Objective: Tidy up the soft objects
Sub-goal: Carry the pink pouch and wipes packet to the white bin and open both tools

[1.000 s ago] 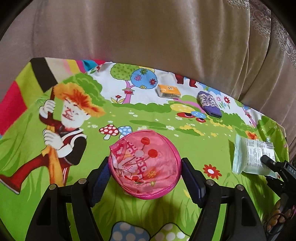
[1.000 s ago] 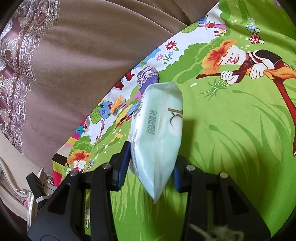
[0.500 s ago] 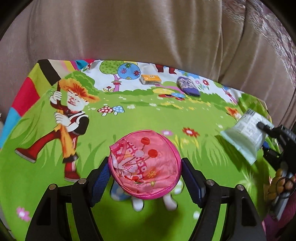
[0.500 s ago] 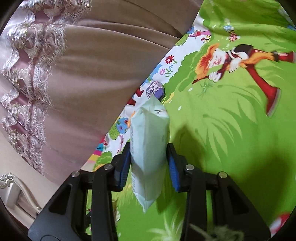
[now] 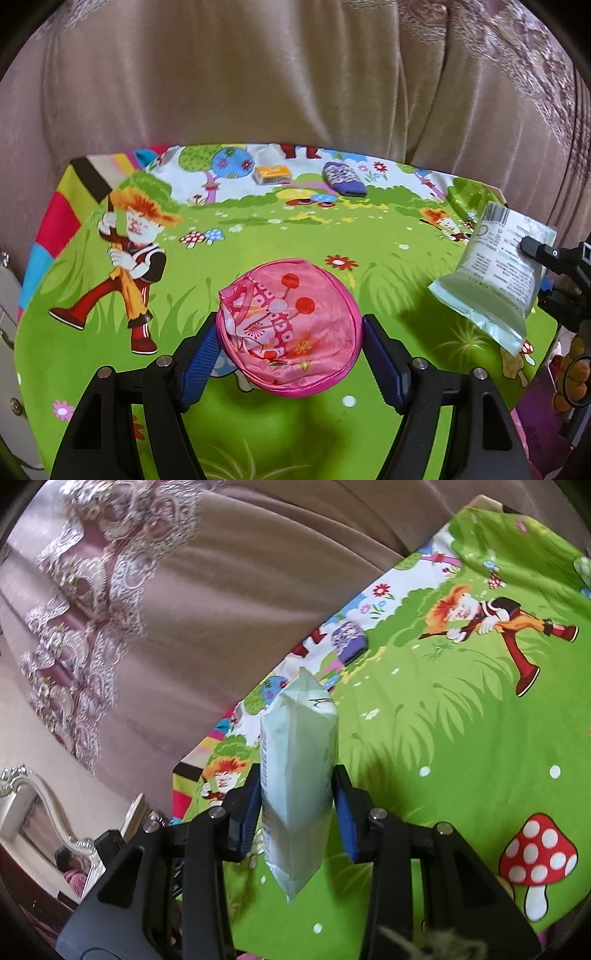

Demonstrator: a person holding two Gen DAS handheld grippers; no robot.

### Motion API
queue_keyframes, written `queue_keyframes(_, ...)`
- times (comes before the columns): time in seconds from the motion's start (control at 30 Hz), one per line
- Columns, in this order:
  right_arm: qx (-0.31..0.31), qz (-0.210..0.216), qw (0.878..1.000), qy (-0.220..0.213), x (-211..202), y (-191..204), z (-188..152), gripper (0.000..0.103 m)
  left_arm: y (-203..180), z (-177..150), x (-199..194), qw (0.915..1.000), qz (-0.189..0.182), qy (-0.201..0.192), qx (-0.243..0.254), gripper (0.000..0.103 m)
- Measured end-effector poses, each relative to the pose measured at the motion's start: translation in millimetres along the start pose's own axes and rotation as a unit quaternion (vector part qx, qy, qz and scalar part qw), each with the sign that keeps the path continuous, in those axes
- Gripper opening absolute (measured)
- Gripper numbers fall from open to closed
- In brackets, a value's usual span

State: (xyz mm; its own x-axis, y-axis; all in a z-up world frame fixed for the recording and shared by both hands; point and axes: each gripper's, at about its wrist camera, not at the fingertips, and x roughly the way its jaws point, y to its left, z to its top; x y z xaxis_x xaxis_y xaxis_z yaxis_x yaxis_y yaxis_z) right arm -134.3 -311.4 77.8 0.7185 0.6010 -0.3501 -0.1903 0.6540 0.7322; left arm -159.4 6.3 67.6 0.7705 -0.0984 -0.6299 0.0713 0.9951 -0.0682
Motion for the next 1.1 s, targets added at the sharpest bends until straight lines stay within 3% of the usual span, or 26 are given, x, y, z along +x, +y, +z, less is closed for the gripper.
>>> queue_keyframes(0.67,-0.074,0.002,0.997,0.016,-78,36,-18,0.042,-75,6,-31,0.9954,-0.022,0.004,0.093,0.075)
queue_keyframes(1.1,-0.038,-0.034,0.996,-0.076,-180,4,-20,0.042,-150,7,-49,0.9814,-0.071,-0.005,0.179,0.075)
